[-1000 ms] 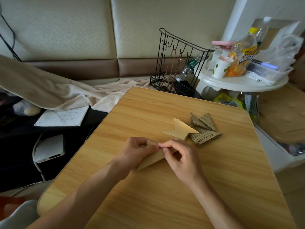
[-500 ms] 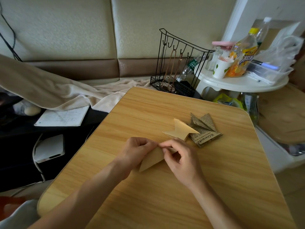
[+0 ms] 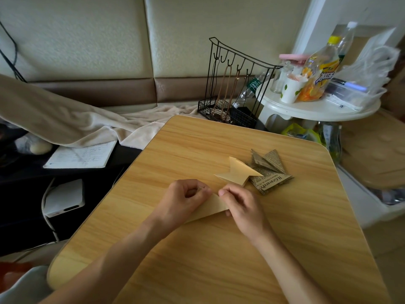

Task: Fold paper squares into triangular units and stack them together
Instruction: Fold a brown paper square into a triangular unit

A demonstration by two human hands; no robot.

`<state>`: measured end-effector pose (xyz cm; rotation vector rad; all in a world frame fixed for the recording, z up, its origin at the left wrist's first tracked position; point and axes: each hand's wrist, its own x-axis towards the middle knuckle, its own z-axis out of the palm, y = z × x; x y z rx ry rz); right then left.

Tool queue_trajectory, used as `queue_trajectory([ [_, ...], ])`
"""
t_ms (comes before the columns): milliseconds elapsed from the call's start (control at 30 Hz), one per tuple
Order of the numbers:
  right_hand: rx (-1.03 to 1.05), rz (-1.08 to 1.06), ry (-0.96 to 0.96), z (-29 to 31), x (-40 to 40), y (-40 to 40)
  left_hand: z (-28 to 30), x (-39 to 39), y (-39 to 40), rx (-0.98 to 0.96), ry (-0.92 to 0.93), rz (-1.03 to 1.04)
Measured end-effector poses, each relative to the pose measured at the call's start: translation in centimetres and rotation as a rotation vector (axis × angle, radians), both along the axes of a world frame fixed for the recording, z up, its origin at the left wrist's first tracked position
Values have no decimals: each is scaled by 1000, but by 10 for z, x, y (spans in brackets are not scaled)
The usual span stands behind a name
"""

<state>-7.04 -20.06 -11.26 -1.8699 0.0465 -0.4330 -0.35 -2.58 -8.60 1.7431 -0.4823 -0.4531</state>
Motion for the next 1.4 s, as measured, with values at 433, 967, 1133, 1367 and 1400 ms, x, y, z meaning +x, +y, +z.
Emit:
queue_trajectory([
  [433,-16,50,43,-7,4,-5,1,3,1,16,167,87],
  [967,-46,34,38,-7,2,-1,6,-1,0,14,203,62],
  [1133,22,-38,56,-4,4,-2,4,2,2,-13,208,116],
  [1367,29,-25,59,-2,1,0,5,1,2,-10,192,138],
  [1400,38,-24,66,-2,1,0,5,1,2,-15,198,144],
])
